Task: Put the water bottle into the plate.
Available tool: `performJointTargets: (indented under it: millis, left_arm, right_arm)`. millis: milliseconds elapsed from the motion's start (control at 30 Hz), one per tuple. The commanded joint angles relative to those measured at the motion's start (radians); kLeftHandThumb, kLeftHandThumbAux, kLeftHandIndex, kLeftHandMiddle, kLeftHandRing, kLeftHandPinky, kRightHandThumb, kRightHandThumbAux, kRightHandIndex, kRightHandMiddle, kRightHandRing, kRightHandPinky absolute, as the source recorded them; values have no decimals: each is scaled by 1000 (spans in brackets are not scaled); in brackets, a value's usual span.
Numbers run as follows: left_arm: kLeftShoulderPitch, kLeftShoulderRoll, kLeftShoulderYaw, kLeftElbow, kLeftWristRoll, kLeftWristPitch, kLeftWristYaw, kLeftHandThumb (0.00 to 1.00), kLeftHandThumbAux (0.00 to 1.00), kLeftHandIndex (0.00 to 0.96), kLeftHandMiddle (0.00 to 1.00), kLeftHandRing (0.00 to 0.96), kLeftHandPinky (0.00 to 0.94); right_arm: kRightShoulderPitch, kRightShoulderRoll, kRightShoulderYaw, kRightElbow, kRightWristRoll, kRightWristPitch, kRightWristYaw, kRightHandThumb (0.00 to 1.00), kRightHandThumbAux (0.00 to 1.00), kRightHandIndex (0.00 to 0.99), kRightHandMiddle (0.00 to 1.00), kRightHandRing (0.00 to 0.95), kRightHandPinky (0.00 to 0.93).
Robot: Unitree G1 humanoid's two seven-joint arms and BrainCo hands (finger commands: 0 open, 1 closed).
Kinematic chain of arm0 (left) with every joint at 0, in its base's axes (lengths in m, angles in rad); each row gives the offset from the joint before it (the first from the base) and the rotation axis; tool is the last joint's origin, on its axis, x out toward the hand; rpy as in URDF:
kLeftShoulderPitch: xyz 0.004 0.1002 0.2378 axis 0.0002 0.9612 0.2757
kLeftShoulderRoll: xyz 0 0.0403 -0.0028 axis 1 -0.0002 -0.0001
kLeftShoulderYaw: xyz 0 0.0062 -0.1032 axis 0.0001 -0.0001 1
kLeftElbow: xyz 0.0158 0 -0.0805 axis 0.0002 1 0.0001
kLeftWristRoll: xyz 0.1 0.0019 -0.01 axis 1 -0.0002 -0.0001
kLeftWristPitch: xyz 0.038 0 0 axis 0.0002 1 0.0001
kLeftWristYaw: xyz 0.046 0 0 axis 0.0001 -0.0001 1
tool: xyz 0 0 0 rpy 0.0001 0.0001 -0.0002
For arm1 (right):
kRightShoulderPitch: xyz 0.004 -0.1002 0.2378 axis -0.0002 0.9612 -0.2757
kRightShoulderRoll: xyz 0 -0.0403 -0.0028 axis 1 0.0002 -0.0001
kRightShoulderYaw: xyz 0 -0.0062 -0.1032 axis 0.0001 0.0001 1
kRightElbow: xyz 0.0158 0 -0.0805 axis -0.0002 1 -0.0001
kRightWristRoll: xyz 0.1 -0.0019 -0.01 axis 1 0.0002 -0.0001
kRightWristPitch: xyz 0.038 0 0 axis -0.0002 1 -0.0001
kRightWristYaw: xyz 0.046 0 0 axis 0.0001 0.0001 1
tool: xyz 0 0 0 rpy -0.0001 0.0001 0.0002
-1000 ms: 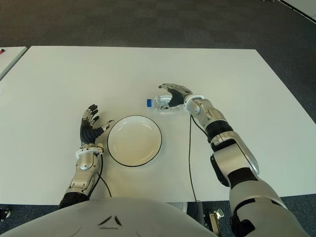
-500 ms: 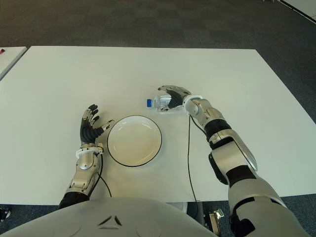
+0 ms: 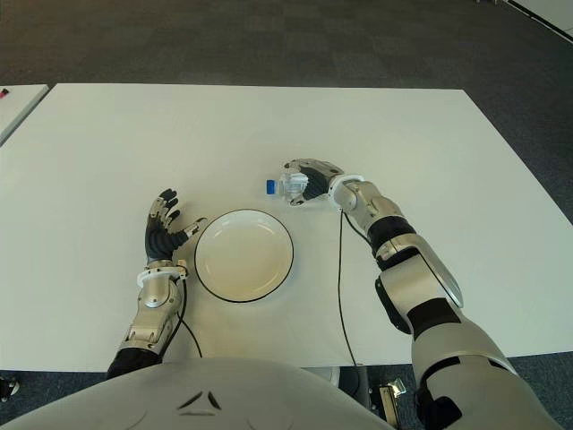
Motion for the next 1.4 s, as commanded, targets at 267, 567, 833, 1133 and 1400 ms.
performJointTargets:
  millis: [267,567,833,1133,1400]
  left_arm:
    - [16,-38,-9,8,5,28,-1,0,968,154,152,138,163]
    - [16,-40,-7,0,3,51,-1,0,972,160,152,137,161]
    - [20,-41,-5,-10,-4,53,-3,0,967,162,157,142,167]
    - [22,-42,-5,-17,-9,66,-6,0,956,164,159,144,168]
    - [27,-43,-8,-21,-4,53,-3,0,961,155,156,144,172]
  right_arm:
    - [12,10,7,3,1,5,35,181,729,0,0,0,24]
    - [16,9,13,-3,-4,-4,30,160,761,0,0,0,15]
    - [17,8,18,-9,-7,-2,30,130,772,0,0,0,13]
    - [23,9,14,-17,-2,1,29,136,775,0,0,0,25]
    - [33,4,9,-37,-1,27,36,151,775,0,0,0,35]
